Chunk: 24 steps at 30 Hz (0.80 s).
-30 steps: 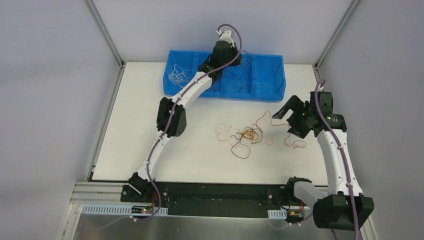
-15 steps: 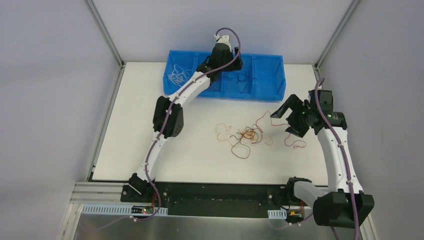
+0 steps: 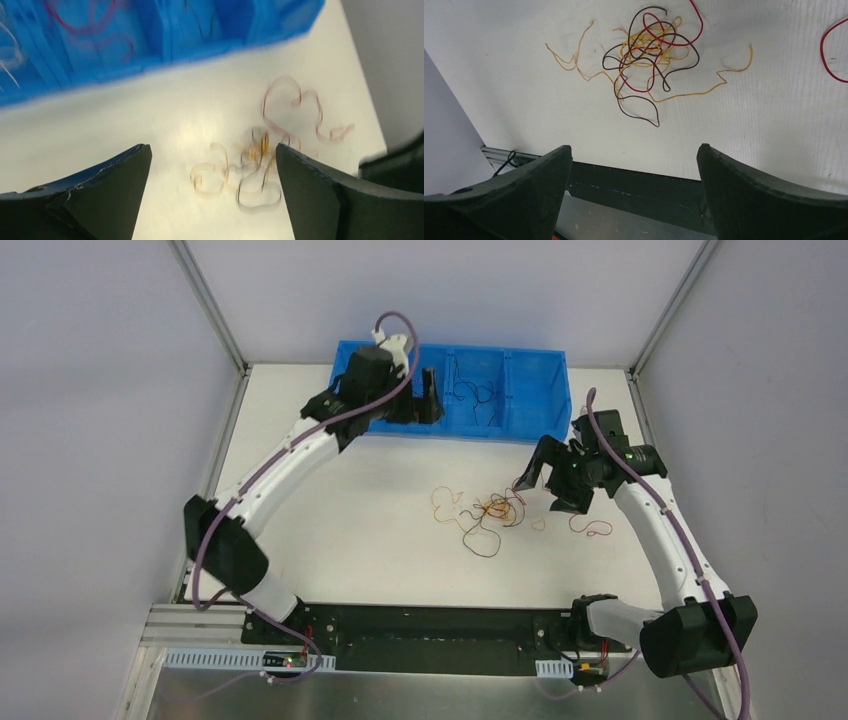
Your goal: Untangle the cables
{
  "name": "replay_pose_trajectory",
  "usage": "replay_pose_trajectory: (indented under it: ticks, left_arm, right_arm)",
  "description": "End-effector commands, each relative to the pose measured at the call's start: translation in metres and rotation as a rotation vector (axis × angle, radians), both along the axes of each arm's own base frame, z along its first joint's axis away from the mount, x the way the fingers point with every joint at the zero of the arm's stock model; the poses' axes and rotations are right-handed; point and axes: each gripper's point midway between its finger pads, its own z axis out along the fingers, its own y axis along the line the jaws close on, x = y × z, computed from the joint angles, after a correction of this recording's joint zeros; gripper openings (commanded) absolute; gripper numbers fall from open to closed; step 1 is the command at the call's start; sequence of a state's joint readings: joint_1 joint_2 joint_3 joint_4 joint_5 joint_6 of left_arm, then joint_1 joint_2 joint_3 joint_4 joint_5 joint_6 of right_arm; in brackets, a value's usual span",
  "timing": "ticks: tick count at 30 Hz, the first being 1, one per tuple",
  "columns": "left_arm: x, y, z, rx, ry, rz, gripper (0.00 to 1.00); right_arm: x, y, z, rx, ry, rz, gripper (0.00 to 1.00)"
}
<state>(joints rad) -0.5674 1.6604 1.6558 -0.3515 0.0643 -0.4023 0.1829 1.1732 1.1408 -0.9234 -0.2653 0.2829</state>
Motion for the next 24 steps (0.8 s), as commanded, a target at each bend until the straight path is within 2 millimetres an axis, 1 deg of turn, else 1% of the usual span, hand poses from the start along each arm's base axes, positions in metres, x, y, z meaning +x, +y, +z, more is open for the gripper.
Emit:
replay_pose_trajectory:
  ticks: [1, 2, 4, 6, 7, 9, 12, 14, 16, 20, 22, 24]
  left_arm:
    - [-0.092, 0.01, -0.092, 0.066, 0.224, -0.208, 0.99]
    - [-0.102, 0.014, -0.102, 0.068, 0.228, -0.218, 0.99]
    - [-0.116, 0.017, -0.114, 0.058, 0.228, -0.244, 0.99]
    - [-0.12, 0.017, -0.127, 0.069, 0.243, -0.259, 0.99]
    - [-0.122, 0.013, -0.133, 0.07, 0.25, -0.276, 0.97]
    - [-0.127, -0.001, -0.143, 0.068, 0.27, -0.322, 0.94]
    - [-0.13, -0.024, -0.154, 0.087, 0.274, -0.358, 0.89]
    - [-0.128, -0.037, -0.164, 0.097, 0.282, -0.368, 0.89]
    - [-0.121, -0.047, -0.174, 0.117, 0.293, -0.364, 0.89]
    - [-0.105, -0.061, -0.192, 0.17, 0.279, -0.348, 0.98]
    - [-0.097, -0.071, -0.197, 0.2, 0.259, -0.358, 0.99]
    - [-0.092, -0.075, -0.208, 0.218, 0.271, -0.36, 0.99]
  right_arm:
    - [-0.009, -0.002, -0.02, -0.088, 0.054, 0.027, 0.99]
    - [-0.009, 0.0, -0.027, -0.101, 0.064, 0.034, 0.99]
    - [-0.006, 0.001, -0.042, -0.142, 0.086, 0.041, 0.99]
    - [-0.004, -0.003, -0.052, -0.193, 0.105, 0.041, 0.97]
    - [-0.002, -0.005, -0.056, -0.214, 0.109, 0.036, 0.96]
    - [0.001, -0.009, -0.062, -0.243, 0.12, 0.03, 0.91]
    - [0.006, -0.009, -0.072, -0.254, 0.13, 0.031, 0.84]
    - [0.011, -0.01, -0.08, -0.269, 0.14, 0.03, 0.81]
    - [0.016, -0.008, -0.086, -0.271, 0.154, 0.037, 0.81]
    - [0.028, -0.001, -0.094, -0.257, 0.164, 0.042, 0.82]
    - [0.034, 0.002, -0.097, -0.251, 0.165, 0.045, 0.84]
    - [0.038, 0.006, -0.103, -0.238, 0.174, 0.052, 0.84]
